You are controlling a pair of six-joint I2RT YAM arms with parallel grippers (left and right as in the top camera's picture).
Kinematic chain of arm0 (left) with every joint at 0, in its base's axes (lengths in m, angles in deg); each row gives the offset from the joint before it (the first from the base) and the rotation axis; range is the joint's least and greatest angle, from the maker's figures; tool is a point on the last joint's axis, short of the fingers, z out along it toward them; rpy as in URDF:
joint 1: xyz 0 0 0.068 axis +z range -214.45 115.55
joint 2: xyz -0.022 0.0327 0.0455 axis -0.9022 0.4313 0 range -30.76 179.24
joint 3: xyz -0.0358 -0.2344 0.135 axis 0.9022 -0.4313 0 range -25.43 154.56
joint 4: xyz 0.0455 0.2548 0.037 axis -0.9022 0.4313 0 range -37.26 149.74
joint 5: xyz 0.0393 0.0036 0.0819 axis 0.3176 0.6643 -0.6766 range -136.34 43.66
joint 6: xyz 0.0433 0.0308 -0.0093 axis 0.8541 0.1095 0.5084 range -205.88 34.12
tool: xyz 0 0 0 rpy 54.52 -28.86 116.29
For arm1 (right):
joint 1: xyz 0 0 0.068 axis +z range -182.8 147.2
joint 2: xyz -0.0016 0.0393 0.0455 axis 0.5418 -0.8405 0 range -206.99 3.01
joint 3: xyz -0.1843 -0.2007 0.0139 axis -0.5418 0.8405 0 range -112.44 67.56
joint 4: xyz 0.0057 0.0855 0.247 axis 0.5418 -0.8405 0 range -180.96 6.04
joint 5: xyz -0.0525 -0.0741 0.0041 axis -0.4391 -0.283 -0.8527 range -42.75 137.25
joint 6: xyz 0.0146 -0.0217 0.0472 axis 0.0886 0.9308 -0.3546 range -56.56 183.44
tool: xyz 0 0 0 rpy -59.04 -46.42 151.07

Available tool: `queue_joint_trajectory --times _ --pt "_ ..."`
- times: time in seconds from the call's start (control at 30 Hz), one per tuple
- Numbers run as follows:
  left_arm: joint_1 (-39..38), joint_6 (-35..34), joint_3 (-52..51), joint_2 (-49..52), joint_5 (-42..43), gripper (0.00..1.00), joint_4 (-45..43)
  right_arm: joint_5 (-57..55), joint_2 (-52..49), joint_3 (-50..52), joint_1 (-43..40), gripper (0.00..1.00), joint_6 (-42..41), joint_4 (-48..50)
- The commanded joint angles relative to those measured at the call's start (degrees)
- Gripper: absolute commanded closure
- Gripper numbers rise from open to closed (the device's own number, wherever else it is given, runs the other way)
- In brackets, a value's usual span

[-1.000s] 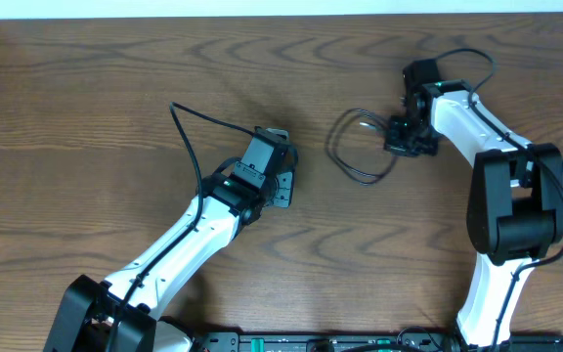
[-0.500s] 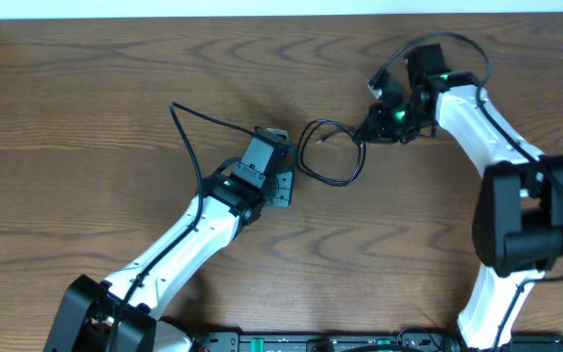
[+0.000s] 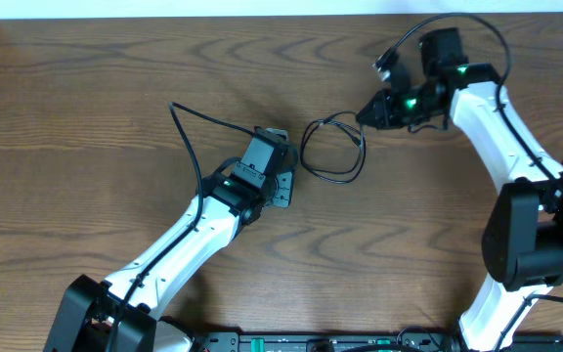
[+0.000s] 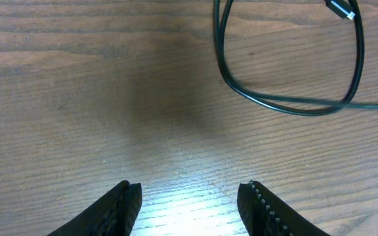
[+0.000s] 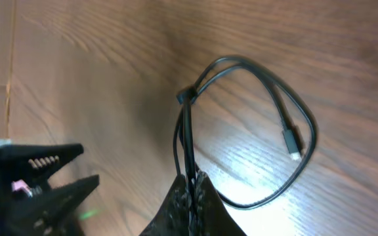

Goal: Untangle cables
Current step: 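Carry the black cable off to the right edge with the right gripper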

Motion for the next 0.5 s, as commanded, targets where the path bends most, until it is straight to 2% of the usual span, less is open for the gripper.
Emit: queue_joint_trajectory --times 0.0,0.23,0.47 --pt "0.04 -0.26 -0.50 0.61 -0.74 0.46 0.00 -1.97 3.28 -7.04 -3.21 0.99 0.37 -3.08" --pt "0.04 -0.26 -0.50 0.61 -0.74 0.46 -0.07 -25.27 3.32 -24.39 -7.10 0.99 0.70 -17.33" --pt "0.04 -0.26 -0.50 0.61 -0.72 0.46 -1.05 -34.10 3.32 -42.40 -10.43 0.99 1.60 -23.45"
